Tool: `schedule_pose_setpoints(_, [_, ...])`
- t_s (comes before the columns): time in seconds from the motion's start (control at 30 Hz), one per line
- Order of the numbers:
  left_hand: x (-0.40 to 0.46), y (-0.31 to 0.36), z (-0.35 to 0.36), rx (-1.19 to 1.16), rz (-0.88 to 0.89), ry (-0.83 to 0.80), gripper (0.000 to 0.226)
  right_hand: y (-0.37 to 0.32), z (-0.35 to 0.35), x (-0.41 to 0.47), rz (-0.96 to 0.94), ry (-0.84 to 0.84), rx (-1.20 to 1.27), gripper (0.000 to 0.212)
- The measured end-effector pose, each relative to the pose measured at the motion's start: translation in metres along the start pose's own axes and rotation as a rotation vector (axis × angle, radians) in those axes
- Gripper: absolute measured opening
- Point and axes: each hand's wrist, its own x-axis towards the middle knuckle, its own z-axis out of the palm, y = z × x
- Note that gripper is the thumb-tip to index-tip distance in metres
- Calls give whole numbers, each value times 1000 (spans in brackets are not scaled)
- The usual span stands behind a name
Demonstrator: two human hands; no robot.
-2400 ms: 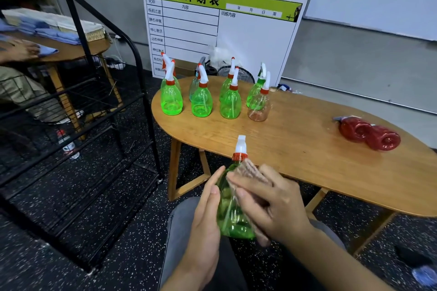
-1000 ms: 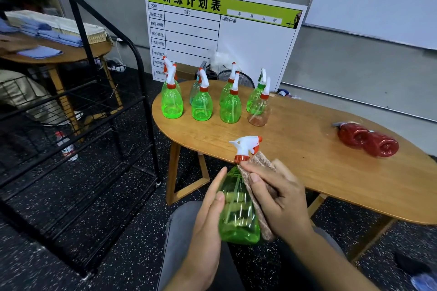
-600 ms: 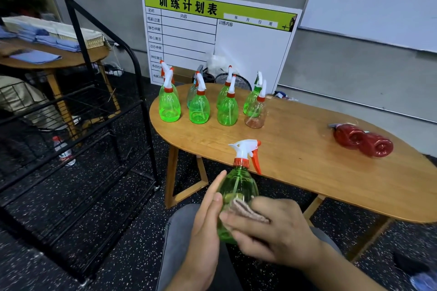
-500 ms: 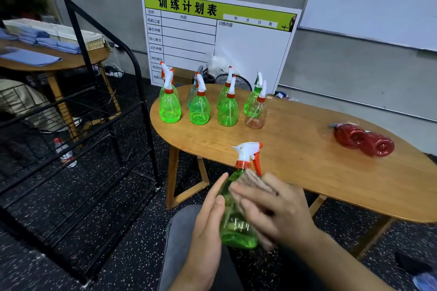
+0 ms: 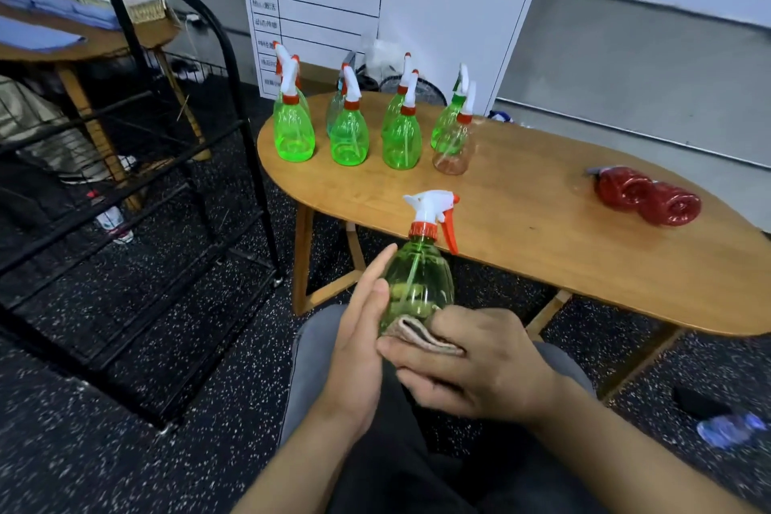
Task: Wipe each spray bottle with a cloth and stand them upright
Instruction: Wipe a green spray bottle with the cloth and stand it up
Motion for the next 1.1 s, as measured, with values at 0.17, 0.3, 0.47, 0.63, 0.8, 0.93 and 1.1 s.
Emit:
schedule_pose_setpoints(0.17, [-2,2,4,53,33,4,49,24,3,11,281,160,64,24])
schedule_pose_setpoints(0.3, [-2,1,4,80,31,8,49,43,5,20,611,238,148,30])
schedule_pose_setpoints(0.47, [-1,1,0,85,34,27,41,21,15,18,530,264,182,28])
schedule_pose_setpoints(0.63, [-1,0,-3,55,5,-25,44,-2,10,2,83,88,3,28])
schedule_pose_setpoints(0.8, [-3,6,-1,32,0,-31,49,-5,6,1,39,76,-31,26])
schedule_pose_setpoints(0.93, [-5,9,1,78,31,6,59,1,9,6,447,245,246,32])
schedule_pose_setpoints(1.1, [-6,9,1,11,30,-40,65,23,0,19,864,388,498,30])
